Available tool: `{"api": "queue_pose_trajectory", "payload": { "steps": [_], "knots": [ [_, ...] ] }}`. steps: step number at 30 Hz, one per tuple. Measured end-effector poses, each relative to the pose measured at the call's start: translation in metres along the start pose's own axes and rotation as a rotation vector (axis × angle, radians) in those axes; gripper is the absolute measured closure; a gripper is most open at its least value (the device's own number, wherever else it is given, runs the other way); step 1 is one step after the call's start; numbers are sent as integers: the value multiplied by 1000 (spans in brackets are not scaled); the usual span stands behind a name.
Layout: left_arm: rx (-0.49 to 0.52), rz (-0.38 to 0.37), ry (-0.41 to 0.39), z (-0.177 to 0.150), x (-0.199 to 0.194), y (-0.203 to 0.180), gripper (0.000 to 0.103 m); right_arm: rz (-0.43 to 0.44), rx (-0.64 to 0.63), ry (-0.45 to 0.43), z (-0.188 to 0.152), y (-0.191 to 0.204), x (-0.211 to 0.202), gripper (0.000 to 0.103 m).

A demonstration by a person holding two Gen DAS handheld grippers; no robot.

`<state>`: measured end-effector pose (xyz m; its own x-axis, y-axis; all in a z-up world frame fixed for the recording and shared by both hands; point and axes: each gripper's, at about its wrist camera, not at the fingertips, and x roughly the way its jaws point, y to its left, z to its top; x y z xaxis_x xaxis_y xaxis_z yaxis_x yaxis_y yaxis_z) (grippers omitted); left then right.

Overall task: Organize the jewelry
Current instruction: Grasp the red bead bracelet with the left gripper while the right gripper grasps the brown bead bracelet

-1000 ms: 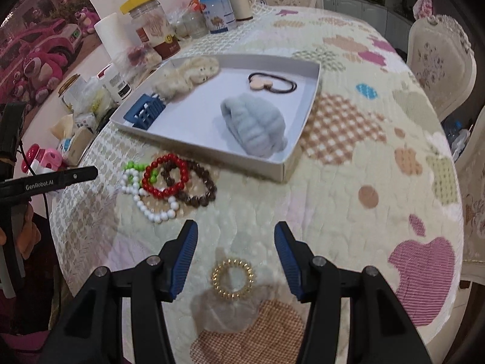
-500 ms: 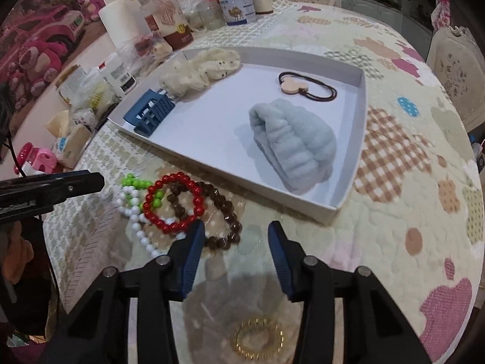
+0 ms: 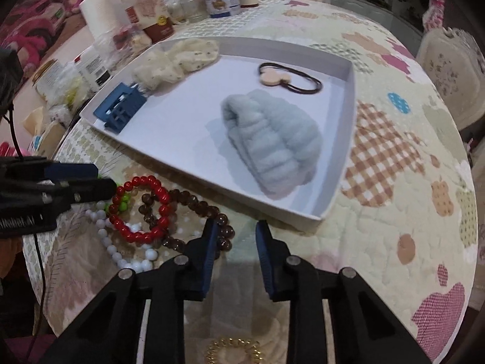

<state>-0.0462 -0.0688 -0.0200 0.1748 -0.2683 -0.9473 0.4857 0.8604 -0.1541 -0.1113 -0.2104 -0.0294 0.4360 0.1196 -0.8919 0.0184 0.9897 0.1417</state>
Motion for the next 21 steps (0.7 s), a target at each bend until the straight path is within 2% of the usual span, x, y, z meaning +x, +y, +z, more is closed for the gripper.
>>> {"api": "queue_pose_trajectory", "payload": {
  "steps": [9,10,11,12,14,21],
  "knots": [
    [75,39,51,9,20,-13,65,10,19,-3,0,-3,0,76],
    [87,50,42,9,20,-14,68,9,17,-6,0,-3,0,76],
    [100,60,32,9,20,-16,81,8,15,-9,-1,-3,0,76],
    [111,73,25,8,21,-17,86,5,12,-13,-1,-3,0,77],
    [124,89,8,9,23,-19,100,16,10,-22,-1,-2,-1,95],
    [56,44,-31,9,8,-7,103,30,-6,-59,2,1,-18,95]
  ]
}}
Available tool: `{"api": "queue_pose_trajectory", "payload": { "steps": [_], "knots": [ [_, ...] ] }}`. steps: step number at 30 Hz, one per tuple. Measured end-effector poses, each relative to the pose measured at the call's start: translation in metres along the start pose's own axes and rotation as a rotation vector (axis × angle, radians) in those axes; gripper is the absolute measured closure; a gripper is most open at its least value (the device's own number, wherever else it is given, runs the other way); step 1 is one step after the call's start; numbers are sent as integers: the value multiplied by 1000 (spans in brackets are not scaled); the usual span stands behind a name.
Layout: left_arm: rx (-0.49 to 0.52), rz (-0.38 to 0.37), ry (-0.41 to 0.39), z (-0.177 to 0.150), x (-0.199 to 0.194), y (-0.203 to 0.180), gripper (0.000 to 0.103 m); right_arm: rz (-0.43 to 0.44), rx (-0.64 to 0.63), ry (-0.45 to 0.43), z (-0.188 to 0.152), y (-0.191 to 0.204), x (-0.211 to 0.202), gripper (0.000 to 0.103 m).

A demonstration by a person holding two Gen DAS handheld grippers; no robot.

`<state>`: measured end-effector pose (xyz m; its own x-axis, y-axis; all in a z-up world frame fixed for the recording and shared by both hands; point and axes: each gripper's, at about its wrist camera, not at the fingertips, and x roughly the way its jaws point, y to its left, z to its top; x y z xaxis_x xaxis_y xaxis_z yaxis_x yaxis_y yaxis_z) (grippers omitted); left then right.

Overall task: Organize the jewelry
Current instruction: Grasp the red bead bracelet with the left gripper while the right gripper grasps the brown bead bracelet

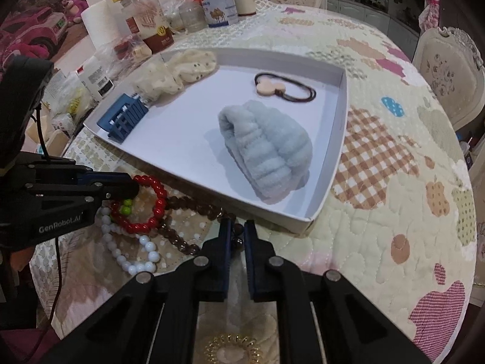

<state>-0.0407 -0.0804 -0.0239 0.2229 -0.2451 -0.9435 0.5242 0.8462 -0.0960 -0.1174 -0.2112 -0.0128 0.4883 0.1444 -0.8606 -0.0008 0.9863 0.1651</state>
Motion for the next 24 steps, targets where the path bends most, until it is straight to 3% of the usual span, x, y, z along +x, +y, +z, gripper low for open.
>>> {"api": "queue_pose_trajectory", "payload": {
  "steps": [12,24],
  "knots": [
    [-53,-2,-107,2,-47,4,103,54,-38,-77,13,12,-42,95],
    [-88,28,-207,5,-88,4,103,37,-111,-153,28,22,-88,95]
  ]
}}
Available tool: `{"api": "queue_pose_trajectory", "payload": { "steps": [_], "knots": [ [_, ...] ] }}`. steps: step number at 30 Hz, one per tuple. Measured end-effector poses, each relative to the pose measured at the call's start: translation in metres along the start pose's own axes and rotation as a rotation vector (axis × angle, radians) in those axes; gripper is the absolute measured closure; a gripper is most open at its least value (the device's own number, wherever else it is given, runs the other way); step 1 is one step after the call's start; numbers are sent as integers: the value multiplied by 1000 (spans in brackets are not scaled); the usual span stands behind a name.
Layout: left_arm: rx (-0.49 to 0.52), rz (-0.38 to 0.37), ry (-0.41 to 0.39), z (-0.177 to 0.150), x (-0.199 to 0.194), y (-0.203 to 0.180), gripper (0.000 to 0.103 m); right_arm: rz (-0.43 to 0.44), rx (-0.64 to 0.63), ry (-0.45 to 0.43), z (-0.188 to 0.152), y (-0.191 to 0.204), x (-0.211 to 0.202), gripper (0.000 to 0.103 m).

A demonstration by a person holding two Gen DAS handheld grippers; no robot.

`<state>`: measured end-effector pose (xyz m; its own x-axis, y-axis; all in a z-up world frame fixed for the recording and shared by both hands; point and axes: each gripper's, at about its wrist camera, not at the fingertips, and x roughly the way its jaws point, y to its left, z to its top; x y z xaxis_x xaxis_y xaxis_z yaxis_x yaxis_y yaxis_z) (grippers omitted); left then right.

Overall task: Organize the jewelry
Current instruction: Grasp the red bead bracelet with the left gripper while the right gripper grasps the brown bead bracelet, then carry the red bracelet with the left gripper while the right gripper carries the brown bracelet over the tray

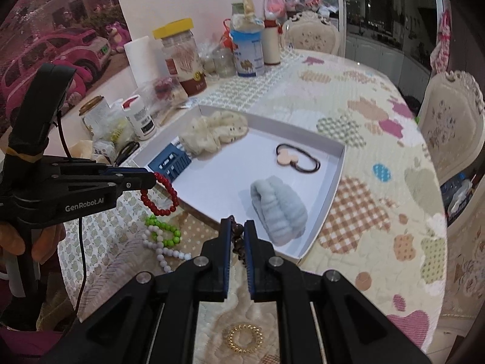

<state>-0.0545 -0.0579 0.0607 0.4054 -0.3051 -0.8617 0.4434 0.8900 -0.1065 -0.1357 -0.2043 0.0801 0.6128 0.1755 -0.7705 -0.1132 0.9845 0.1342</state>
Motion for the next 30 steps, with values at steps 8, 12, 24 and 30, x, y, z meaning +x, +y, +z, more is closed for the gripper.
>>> {"api": "queue_pose_trajectory", "payload": {
  "steps": [8,12,24,30],
  "knots": [
    [1,31,-48,9,-18,-4,103,-2,-35,-37,15,5,-16,95],
    [4,44,-66,15,-24,-6,103,0,-47,-50,22,8,-19,95],
    [19,77,-79,25,-22,-8,103,-2,-65,-62,39,11,-16,95],
    [14,84,-76,30,-18,-6,103,-3,-66,-58,45,11,-11,95]
  ]
}}
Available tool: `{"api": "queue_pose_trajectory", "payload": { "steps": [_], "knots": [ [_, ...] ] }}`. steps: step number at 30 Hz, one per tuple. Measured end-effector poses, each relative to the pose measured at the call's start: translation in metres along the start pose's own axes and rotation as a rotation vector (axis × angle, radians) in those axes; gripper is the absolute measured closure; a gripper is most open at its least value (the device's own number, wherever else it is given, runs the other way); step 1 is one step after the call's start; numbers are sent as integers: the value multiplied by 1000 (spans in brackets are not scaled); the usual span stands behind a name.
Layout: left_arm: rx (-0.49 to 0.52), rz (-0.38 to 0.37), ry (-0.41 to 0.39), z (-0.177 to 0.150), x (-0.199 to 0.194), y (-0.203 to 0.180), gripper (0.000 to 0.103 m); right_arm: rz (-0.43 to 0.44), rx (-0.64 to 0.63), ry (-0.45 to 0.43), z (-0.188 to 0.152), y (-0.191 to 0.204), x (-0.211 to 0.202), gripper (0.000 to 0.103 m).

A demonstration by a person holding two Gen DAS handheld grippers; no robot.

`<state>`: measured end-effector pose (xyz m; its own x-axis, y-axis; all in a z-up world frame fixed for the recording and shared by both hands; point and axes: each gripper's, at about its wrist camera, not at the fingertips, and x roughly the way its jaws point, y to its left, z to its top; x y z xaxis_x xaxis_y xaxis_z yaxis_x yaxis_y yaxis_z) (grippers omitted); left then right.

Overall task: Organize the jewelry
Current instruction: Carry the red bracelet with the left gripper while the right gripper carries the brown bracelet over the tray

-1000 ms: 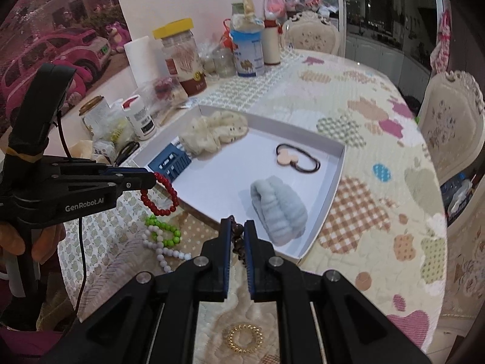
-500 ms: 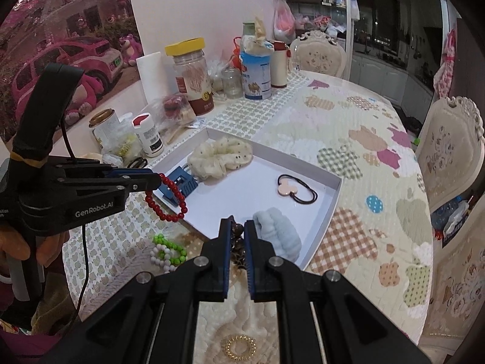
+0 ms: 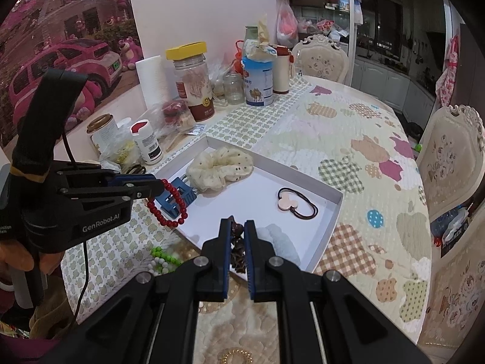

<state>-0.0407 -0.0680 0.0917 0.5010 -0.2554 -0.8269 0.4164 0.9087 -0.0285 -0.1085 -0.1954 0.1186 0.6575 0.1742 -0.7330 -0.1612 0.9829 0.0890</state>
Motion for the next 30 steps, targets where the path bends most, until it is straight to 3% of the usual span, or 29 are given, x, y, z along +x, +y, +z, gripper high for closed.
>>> {"api": "queue_pose_trajectory", "payload": {
  "steps": [19,30],
  "knots": [
    [-10,-8,24,12,21,1,103,-5,22,25,15,-15,28,95],
    [-81,-98,90,13,61,-3,103,24,49,66,33,-29,71,95]
  ]
}}
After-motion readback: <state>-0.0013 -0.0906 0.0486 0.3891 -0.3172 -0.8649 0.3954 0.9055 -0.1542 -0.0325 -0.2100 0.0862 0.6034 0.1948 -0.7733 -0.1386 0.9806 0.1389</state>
